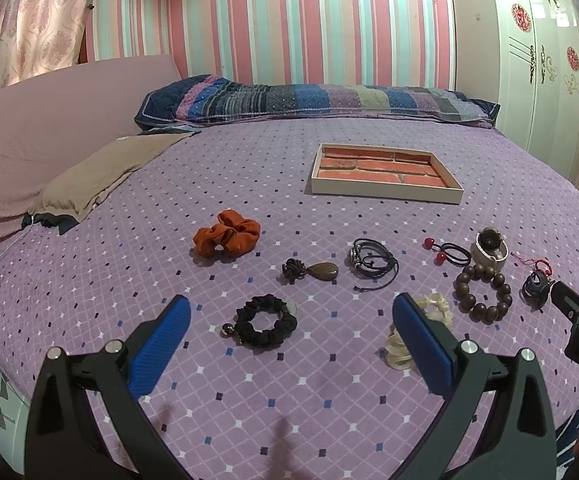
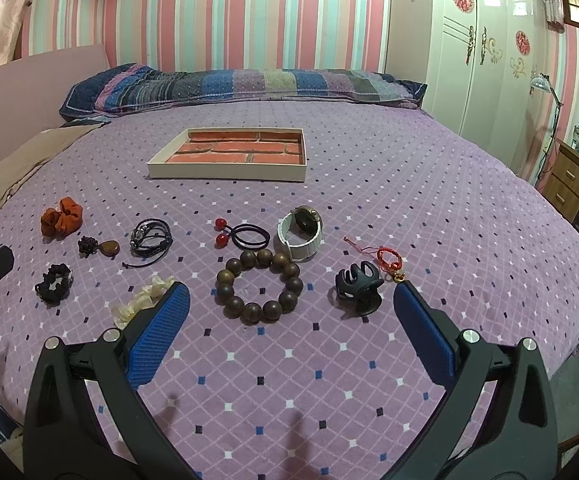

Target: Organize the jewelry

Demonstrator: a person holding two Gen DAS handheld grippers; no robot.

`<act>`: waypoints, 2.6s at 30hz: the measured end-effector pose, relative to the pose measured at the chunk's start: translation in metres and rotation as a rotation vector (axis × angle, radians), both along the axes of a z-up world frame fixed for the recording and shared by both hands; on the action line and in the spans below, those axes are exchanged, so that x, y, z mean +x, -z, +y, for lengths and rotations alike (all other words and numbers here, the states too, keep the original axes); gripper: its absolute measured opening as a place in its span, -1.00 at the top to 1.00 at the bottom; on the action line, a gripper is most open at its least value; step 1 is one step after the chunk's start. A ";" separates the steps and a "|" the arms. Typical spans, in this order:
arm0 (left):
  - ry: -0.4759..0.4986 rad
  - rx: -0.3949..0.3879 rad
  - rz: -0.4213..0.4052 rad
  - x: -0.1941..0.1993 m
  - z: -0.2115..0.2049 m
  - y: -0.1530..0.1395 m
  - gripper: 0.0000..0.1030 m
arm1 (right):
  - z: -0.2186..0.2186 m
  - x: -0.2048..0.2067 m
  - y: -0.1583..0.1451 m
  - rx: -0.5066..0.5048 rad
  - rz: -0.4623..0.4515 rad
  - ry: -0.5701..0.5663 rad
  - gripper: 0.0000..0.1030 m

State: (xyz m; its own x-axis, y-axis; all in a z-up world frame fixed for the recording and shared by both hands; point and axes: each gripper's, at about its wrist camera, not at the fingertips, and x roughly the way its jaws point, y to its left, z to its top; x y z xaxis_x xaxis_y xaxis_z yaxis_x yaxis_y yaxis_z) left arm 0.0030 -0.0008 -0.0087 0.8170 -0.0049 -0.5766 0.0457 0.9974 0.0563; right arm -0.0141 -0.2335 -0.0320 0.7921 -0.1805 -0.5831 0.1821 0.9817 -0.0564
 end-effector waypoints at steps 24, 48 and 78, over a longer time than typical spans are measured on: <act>0.008 -0.020 0.025 0.003 0.005 0.007 -0.92 | -0.002 0.002 0.006 -0.011 0.014 0.025 -0.92; 0.017 -0.011 0.067 0.009 0.019 0.041 -0.92 | 0.000 0.001 0.032 0.012 -0.016 -0.041 -0.92; -0.041 -0.024 0.119 0.050 0.049 0.072 -0.92 | -0.005 0.048 0.062 -0.036 0.044 -0.018 -0.77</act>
State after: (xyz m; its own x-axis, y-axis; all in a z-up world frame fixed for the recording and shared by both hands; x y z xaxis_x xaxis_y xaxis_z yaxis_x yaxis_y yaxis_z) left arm 0.0531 0.0483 -0.0808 0.7425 0.0119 -0.6697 0.0103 0.9995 0.0292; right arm 0.0335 -0.2389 -0.0936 0.7688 -0.1882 -0.6112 0.1614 0.9819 -0.0993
